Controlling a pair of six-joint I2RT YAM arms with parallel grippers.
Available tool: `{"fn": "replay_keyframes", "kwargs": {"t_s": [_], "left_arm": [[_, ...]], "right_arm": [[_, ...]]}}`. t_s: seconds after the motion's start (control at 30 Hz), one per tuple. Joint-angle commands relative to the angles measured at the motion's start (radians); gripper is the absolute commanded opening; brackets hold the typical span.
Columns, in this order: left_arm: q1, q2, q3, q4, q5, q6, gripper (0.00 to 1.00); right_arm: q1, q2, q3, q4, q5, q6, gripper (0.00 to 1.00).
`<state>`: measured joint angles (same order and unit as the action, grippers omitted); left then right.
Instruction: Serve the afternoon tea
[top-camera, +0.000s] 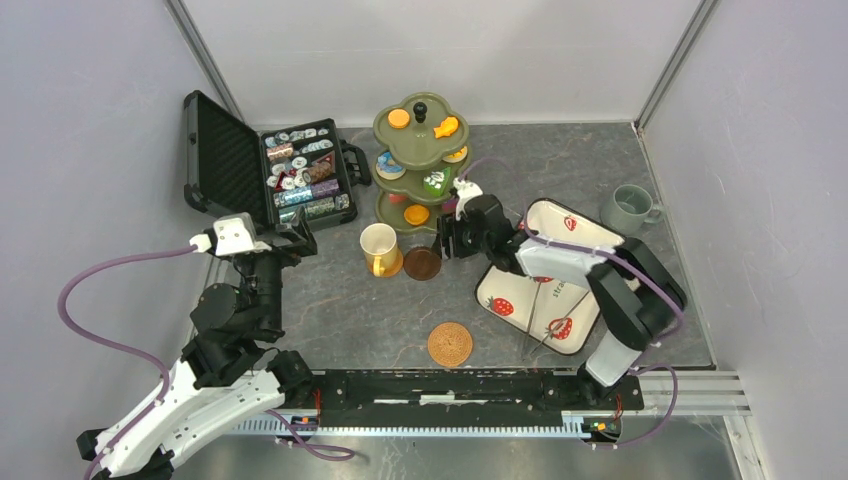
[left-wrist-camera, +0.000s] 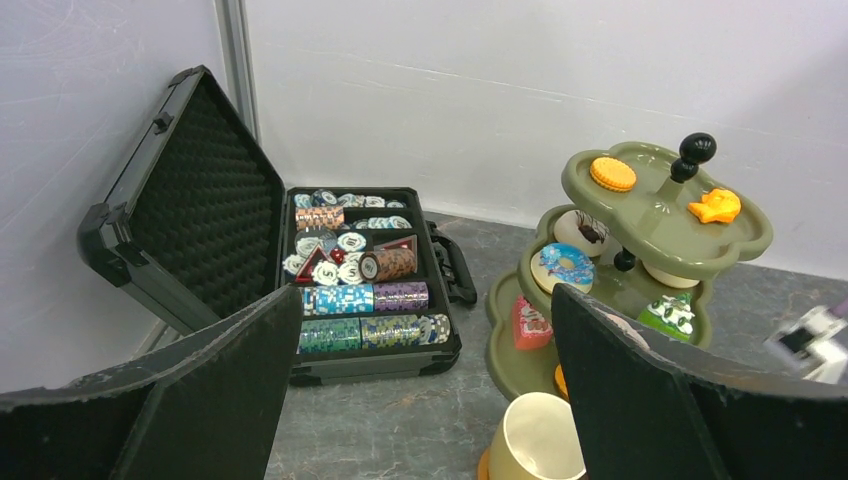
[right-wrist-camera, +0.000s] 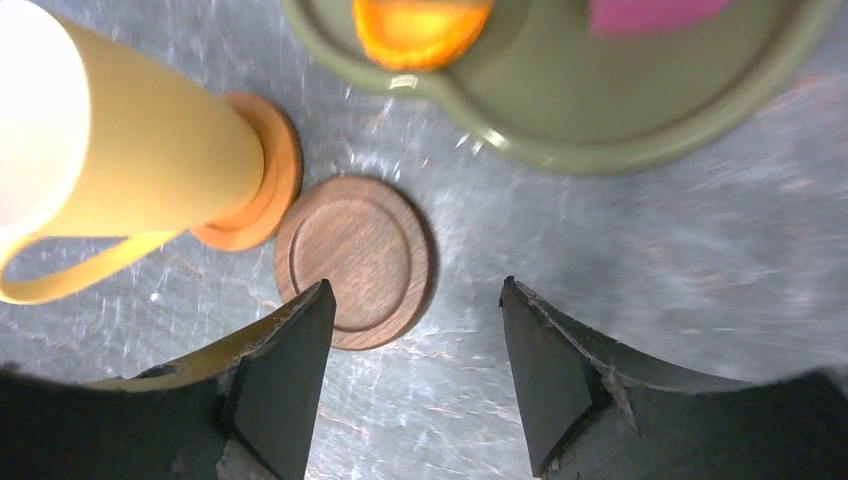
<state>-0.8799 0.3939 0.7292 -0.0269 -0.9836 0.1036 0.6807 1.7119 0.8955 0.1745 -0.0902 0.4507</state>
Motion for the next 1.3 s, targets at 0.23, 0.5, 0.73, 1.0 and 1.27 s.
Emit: {"fn": "replay_keyframes", "kwargs": {"t_s": [0.23, 0.5, 0.73, 1.0, 1.27], "left_arm": [[0.006, -0.015, 0.036, -0.026, 0.042, -0.070, 1.00], [0.006, -0.009, 0.032, -0.028, 0.046, -0.076, 1.00], [0.006, 0.035, 0.026, -0.022, 0.046, -0.065, 1.00], [0.006, 0.057, 0.015, -0.012, 0.062, -0.074, 1.00], [0.006, 0.056, 0.012, -0.010, 0.070, -0.076, 1.00]], "right_arm": [[-0.135, -0.360, 0.069, -0.314, 0.504, -0.343, 0.77], [-0.505, -0.425, 0.083, -0.363, 0.487, -0.239, 0.81], [-0.819, -0.318, 0.192, -0.423, 0.329, -0.133, 0.81], [-0.962, -0.211, 0.246, -0.472, 0.294, -0.133, 0.82], [-1.036, -0.052, 0.362, -0.543, 0.308, -0.011, 0.77]]}}
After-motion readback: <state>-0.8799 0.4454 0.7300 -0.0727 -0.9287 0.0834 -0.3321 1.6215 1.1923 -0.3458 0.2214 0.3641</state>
